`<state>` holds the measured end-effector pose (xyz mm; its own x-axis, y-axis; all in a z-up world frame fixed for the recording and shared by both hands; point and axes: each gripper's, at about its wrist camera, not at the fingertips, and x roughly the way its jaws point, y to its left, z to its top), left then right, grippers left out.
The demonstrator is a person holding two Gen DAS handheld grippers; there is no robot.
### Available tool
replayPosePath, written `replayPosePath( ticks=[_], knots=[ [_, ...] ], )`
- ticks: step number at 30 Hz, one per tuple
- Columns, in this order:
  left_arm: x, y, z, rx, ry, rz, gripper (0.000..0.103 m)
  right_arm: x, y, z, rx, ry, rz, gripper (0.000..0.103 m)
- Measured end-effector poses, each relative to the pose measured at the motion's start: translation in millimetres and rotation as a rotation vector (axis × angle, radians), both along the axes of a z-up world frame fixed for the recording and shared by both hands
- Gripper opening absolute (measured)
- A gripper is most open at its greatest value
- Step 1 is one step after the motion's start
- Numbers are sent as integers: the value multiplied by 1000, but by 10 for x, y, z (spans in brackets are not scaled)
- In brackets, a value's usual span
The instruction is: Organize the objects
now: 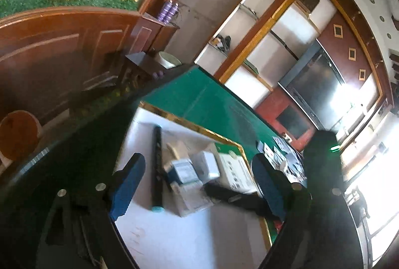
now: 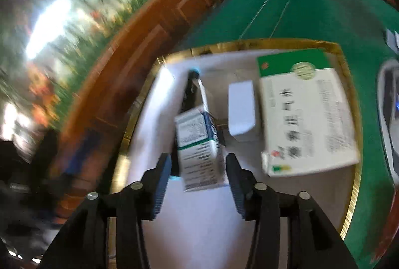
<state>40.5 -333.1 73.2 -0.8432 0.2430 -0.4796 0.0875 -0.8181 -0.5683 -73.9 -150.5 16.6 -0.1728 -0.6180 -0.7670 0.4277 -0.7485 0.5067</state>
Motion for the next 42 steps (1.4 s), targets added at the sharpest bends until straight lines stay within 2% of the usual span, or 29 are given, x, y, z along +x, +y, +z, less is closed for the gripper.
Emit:
replayPosePath(
  ticks=[1, 3, 5, 7, 10, 12, 15, 18, 20, 23, 25, 27, 29, 32, 36, 40, 42],
  knots=[
    [8, 51, -13, 5, -1, -10, 89, 63, 165, 88, -24, 21, -35, 68],
    [-12, 222, -57, -12, -12, -23, 92, 126, 404, 175, -82, 37, -72, 71],
    [-95, 413, -118, -36, -36, -59, 92, 218, 637, 255, -62, 76, -166, 77],
    [-190, 584, -170, -75, -86, -109, 92, 292, 845, 286, -86, 96, -222, 78],
    [-306, 775, -306, -110, -191, -186, 92, 384, 1102, 229, -126, 70, -301, 79],
    [-273, 835, -355, -149, -212, -207, 92, 479, 1272, 203, -132, 64, -331, 79],
    [-208, 804, -399, -157, -229, -224, 92, 740, 1738, 184, -112, 86, -362, 79],
    [-153, 651, -393, -111, -203, -236, 92, 869, 2034, 198, -105, 105, -408, 80],
    [-106, 616, -290, -102, -138, -260, 92, 962, 2286, 201, -127, 105, -444, 81],
    [87, 836, 61, -228, 10, -292, 93, 1123, 2681, 293, -148, 142, -513, 82],
    [165, 1096, 251, -277, 66, -346, 98, 1244, 2843, 449, -79, 231, -568, 90],
    [173, 1475, 374, -334, 77, -413, 99, 1335, 2976, 621, 14, 337, -632, 100],
    [135, 1886, 398, -385, 69, -482, 99, 1351, 3133, 732, 77, 409, -709, 103],
    [29, 2401, 355, -447, 23, -550, 99, 1177, 3427, 780, 80, 416, -796, 103],
    [-48, 2852, 318, -482, -64, -577, 99, 870, 3826, 688, 55, 374, -873, 103],
    [87, 3101, 346, -491, -20, -560, 99, 905, 3959, 605, 106, 469, -893, 103],
    [131, 3196, 320, -502, 0, -562, 99, 907, 4018, 600, 103, 449, -899, 103]
  ],
)
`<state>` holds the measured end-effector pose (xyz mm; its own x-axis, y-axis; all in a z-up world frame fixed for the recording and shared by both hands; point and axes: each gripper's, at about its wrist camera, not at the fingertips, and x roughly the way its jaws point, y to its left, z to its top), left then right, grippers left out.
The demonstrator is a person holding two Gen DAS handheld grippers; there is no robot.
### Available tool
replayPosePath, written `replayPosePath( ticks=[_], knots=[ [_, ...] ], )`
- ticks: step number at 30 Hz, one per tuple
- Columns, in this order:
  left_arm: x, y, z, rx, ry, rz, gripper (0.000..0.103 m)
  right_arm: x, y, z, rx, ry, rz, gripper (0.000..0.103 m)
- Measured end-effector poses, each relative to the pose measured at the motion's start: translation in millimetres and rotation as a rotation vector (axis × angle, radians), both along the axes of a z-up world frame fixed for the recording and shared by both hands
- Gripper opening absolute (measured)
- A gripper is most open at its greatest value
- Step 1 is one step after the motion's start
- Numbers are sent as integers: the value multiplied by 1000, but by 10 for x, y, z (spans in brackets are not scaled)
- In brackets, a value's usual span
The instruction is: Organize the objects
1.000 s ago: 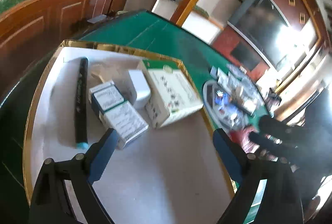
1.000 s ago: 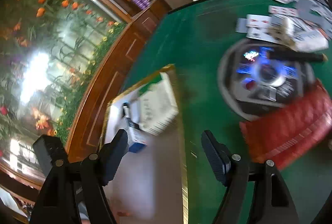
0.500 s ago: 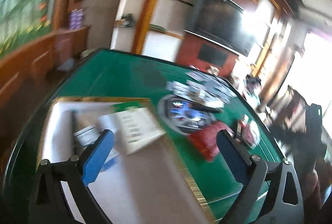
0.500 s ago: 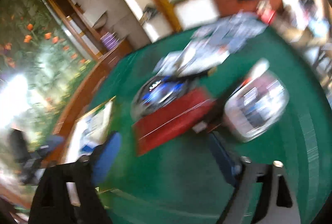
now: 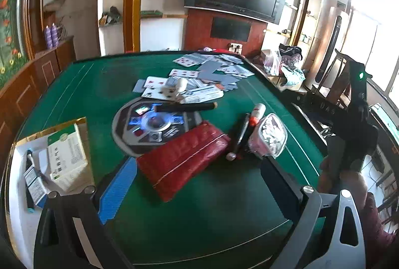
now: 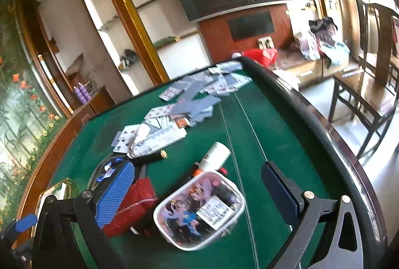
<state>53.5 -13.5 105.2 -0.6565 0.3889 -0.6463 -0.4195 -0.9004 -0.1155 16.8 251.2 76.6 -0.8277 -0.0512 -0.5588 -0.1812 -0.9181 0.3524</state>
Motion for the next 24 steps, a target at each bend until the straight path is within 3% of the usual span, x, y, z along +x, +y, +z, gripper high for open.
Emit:
replayPosePath(
  ticks=[3, 8, 17, 24],
  knots=[
    [24, 77, -30, 1, 10, 1, 99, 98, -24, 89, 26, 57, -19, 103],
    [-21, -56, -150, 50, -33, 35, 99, 120, -141, 126, 121, 69, -42, 103],
    [2, -520, -237, 131, -73, 153, 99, 76, -2, 26, 100, 38, -100, 103],
    [-63, -558, -215, 83, -60, 149, 99, 28, 42, -52, 76, -1, -98, 103]
  ],
)
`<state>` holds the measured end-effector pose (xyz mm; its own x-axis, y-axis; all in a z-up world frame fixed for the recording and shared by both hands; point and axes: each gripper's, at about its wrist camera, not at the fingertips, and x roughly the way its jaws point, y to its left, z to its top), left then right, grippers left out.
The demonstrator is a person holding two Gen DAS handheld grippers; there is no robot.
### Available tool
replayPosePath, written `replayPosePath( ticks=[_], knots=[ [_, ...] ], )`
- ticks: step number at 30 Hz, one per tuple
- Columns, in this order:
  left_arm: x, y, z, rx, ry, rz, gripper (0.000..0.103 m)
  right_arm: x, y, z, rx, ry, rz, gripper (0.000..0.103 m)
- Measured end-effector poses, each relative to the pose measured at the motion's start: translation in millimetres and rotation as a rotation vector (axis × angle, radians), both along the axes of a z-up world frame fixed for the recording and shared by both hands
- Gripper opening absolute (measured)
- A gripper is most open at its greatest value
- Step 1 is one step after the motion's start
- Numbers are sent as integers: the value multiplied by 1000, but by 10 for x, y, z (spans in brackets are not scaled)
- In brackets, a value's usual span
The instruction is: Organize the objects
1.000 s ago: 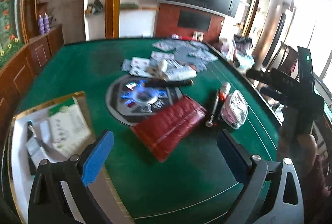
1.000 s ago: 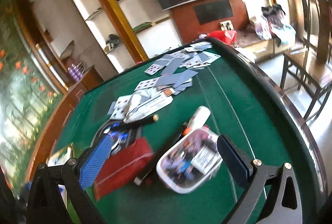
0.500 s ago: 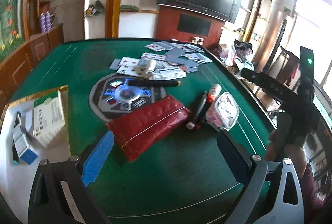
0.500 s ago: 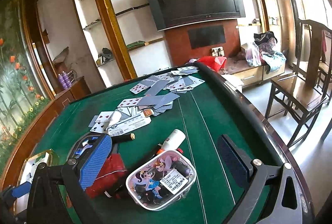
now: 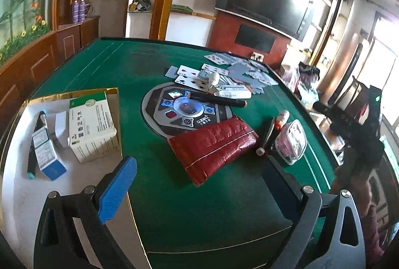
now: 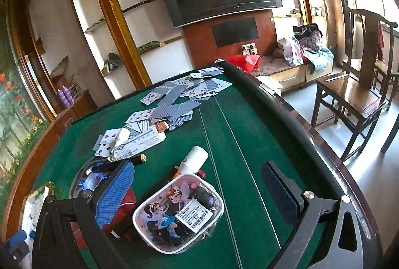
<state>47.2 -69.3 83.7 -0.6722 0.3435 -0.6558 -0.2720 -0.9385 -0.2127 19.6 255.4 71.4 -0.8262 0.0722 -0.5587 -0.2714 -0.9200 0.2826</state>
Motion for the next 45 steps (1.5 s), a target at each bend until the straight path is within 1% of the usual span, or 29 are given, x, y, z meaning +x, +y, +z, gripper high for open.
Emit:
replayPosePath(
  ticks=[3, 7, 9, 11, 12, 14, 15, 18, 20, 22, 23, 24, 25, 26, 27, 29, 30, 32, 34, 36, 37, 38, 39, 40, 41, 42, 43, 44, 45],
  knots=[
    [-134, 67, 52, -35, -25, -63, 99, 54, 33, 49, -16, 24, -1, 103],
    [-381, 210, 85, -57, -75, -137, 99, 95, 100, 73, -53, 39, -9, 103],
    [-535, 347, 35, -116, -89, -156, 99, 78, 145, 56, -63, 25, -22, 103],
    [-658, 494, -18, -181, -70, -184, 99, 49, 207, 29, -97, 10, -29, 103],
    [-735, 578, -55, -214, -65, -195, 99, 44, 229, 23, -107, 6, -34, 103],
    [-874, 711, -159, -226, -90, -252, 99, 43, 297, 0, -144, 0, -43, 103],
    [-947, 799, -238, -243, -110, -286, 99, 44, 325, -13, -159, -5, -49, 103],
    [-1077, 1001, -464, -299, -133, -352, 99, 27, 405, -60, -205, -28, -57, 103],
    [-1166, 1105, -629, -334, -170, -372, 99, 25, 443, -88, -233, -37, -60, 103],
    [-1218, 1170, -749, -349, -203, -379, 99, 34, 445, -92, -238, -37, -61, 103],
    [-1225, 1226, -828, -375, -222, -378, 99, 39, 445, -89, -240, -35, -59, 103],
    [-1208, 1250, -865, -401, -222, -365, 102, 40, 448, -87, -237, -34, -60, 103],
    [-1188, 1265, -852, -399, -213, -344, 100, 43, 442, -89, -233, -36, -61, 103],
    [-1177, 1265, -848, -394, -222, -326, 94, 35, 433, -98, -233, -42, -57, 103],
    [-1151, 1257, -837, -368, -238, -320, 88, 26, 434, -102, -234, -45, -55, 103],
    [-1052, 1237, -809, -351, -241, -309, 67, 1, 418, -127, -235, -60, -48, 103],
    [-969, 1222, -784, -345, -244, -304, 64, -5, 416, -134, -239, -66, -43, 103],
    [-782, 1172, -769, -316, -281, -293, 62, -11, 403, -144, -245, -71, -36, 103],
    [-647, 1134, -772, -313, -288, -279, 62, -3, 402, -140, -248, -70, -35, 103],
    [-586, 1111, -766, -304, -286, -241, 63, 3, 397, -136, -248, -67, -37, 103],
    [-600, 1124, -766, -301, -278, -233, 66, 2, 401, -138, -250, -66, -35, 103],
    [-627, 1158, -776, -318, -265, -228, 72, -3, 399, -140, -250, -68, -33, 103],
    [-658, 1210, -804, -352, -252, -217, 76, -8, 396, -146, -251, -70, -30, 103],
    [-678, 1242, -821, -365, -232, -206, 85, -11, 395, -150, -251, -72, -30, 103],
    [-694, 1285, -835, -368, -204, -199, 89, -10, 394, -156, -250, -73, -32, 103],
    [-705, 1304, -836, -363, -185, -201, 89, -7, 395, -159, -249, -74, -34, 103],
    [-709, 1317, -839, -353, -171, -199, 89, -7, 396, -158, -247, -73, -36, 103],
    [-712, 1301, -835, -321, -183, -198, 78, -12, 401, -158, -246, -74, -38, 103],
    [-714, 1287, -812, -311, -182, -186, 68, -14, 404, -158, -247, -75, -39, 103]
  ],
)
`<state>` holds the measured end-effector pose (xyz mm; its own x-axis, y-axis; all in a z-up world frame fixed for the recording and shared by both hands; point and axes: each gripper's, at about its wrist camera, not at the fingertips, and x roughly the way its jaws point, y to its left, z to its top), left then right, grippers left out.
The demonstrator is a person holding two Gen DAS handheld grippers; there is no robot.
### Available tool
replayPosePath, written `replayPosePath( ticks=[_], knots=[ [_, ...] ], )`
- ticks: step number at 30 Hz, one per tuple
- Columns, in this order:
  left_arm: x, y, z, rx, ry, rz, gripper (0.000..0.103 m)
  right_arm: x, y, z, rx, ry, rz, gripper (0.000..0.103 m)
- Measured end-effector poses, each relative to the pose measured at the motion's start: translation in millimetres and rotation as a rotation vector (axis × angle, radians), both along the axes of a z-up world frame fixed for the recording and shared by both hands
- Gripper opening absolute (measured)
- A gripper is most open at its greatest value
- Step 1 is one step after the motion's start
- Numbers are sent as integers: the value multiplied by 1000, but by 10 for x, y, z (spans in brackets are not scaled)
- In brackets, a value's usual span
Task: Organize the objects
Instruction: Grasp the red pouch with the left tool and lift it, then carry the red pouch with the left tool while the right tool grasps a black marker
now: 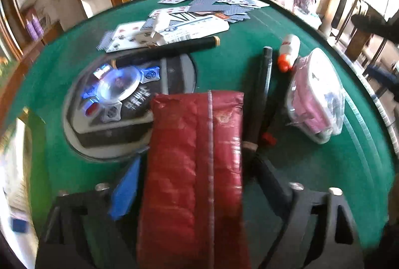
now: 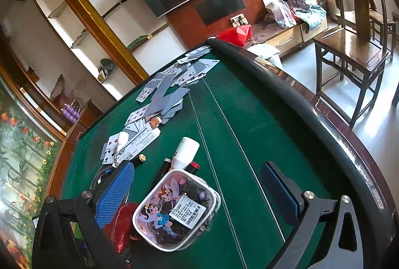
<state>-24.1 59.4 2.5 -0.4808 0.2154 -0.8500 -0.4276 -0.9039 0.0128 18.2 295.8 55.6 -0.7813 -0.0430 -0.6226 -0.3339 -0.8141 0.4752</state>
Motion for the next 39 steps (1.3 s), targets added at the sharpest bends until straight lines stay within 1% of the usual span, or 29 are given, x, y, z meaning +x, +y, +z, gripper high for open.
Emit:
replayPosePath(
  ticks=[1, 2, 3, 4, 5, 7, 9, 11, 14, 16, 18, 19, 20, 21, 22, 23, 25, 26, 27, 28, 30, 32, 35, 37, 39],
  knots=[
    [11, -24, 32, 9, -2, 4, 55, -2, 7, -4, -3, -1, -1, 103],
    [30, -77, 67, 51, -25, 2, 50, -6, 15, -12, -4, -2, -3, 103],
    [62, -152, 102, 102, -46, 2, 50, -12, 21, -23, -4, -6, -6, 103],
    [102, -217, 131, 132, -51, 6, 50, -23, 26, -37, -6, -12, -7, 103],
    [161, -288, 172, 153, -45, 15, 49, -32, 32, -56, -13, -17, -6, 103],
    [295, -474, 270, 226, -39, 35, 49, -51, 41, -80, -18, -26, -5, 103],
    [435, -707, 387, 332, -39, 58, 49, -60, 37, -90, -20, -22, 3, 103],
    [595, -947, 516, 418, -9, 82, 50, -63, 9, -84, -24, -2, 23, 103],
    [792, -1211, 672, 483, 52, 105, 50, -77, -108, -73, 3, 16, 66, 103],
    [912, -1370, 756, 519, 78, 106, 50, -86, -188, -57, -1, 35, 108, 103],
    [1019, -1486, 841, 534, 113, 91, 50, -57, -269, 47, -12, 83, 137, 103],
    [1079, -1539, 882, 531, 137, 85, 50, -55, -319, 111, -44, 105, 156, 103],
    [1136, -1586, 915, 528, 159, 81, 50, -78, -393, 164, -94, 122, 211, 103],
    [1181, -1631, 944, 526, 177, 77, 50, -136, -491, 195, -130, 118, 275, 103],
    [1221, -1668, 967, 527, 188, 70, 50, -225, -610, 212, -158, 103, 344, 103],
    [1263, -1710, 988, 532, 197, 65, 50, -376, -775, 200, -178, 60, 412, 103],
    [1319, -1798, 1005, 544, 206, 65, 50, -575, -942, 121, -176, -13, 443, 103],
    [1329, -1845, 1002, 554, 205, 66, 50, -711, -1026, 54, -158, -61, 455, 103],
    [1342, -1911, 991, 570, 200, 69, 50, -840, -1079, -33, -133, -120, 453, 103],
    [1355, -1995, 979, 587, 195, 74, 50, -892, -1083, -86, -123, -152, 446, 101],
    [1372, -2137, 948, 623, 181, 80, 50, -943, -1024, -206, -118, -212, 413, 101],
    [1352, -2272, 895, 657, 160, 85, 50, -901, -911, -266, -100, -247, 362, 101],
    [1368, -2331, 865, 664, 155, 76, 50, -849, -796, -251, -60, -263, 314, 101],
    [1351, -2318, 864, 663, 162, 67, 50, -873, -837, -249, -29, -279, 319, 100],
    [1336, -2336, 850, 671, 159, 65, 50, -893, -952, -217, 51, -290, 326, 97]
  ],
)
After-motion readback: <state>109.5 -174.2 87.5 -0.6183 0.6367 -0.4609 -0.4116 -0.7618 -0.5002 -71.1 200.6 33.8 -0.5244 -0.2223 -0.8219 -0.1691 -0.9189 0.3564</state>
